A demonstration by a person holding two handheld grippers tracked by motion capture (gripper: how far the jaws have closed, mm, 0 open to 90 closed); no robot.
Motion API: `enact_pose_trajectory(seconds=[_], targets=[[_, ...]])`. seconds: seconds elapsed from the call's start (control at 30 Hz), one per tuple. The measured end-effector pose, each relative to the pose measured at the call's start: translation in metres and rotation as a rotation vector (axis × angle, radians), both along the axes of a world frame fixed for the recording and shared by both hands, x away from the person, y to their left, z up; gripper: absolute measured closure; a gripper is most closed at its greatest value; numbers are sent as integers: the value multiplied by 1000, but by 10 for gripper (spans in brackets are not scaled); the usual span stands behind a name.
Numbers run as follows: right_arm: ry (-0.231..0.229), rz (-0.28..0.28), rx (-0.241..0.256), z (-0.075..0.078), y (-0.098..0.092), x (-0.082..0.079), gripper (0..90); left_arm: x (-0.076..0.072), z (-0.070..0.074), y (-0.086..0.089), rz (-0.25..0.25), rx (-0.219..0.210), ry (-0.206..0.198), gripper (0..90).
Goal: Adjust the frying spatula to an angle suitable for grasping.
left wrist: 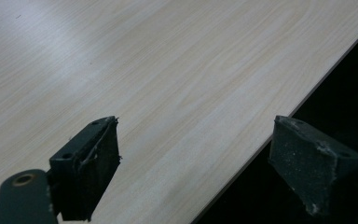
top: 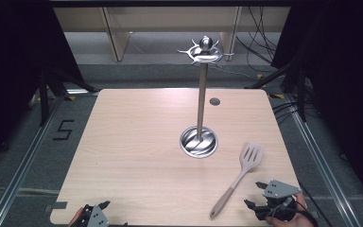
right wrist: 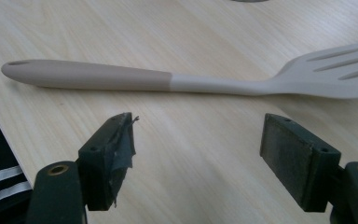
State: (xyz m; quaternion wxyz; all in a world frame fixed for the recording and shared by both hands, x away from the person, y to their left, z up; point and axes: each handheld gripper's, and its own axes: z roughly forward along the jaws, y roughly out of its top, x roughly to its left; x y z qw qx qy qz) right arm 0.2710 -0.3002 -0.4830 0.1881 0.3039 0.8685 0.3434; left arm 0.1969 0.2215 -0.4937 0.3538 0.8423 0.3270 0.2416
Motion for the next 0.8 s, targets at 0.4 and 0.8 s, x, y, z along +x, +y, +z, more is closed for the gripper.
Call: enact_pose_trajectory(seconds=[0.4, 0.8], targets=[[-28, 90, -28, 6, 15, 3, 294, 3, 1, 1, -27, 15, -14, 151], [7, 220, -71, 14, 28, 16, 259, 2, -2, 1, 25, 16, -1, 151]])
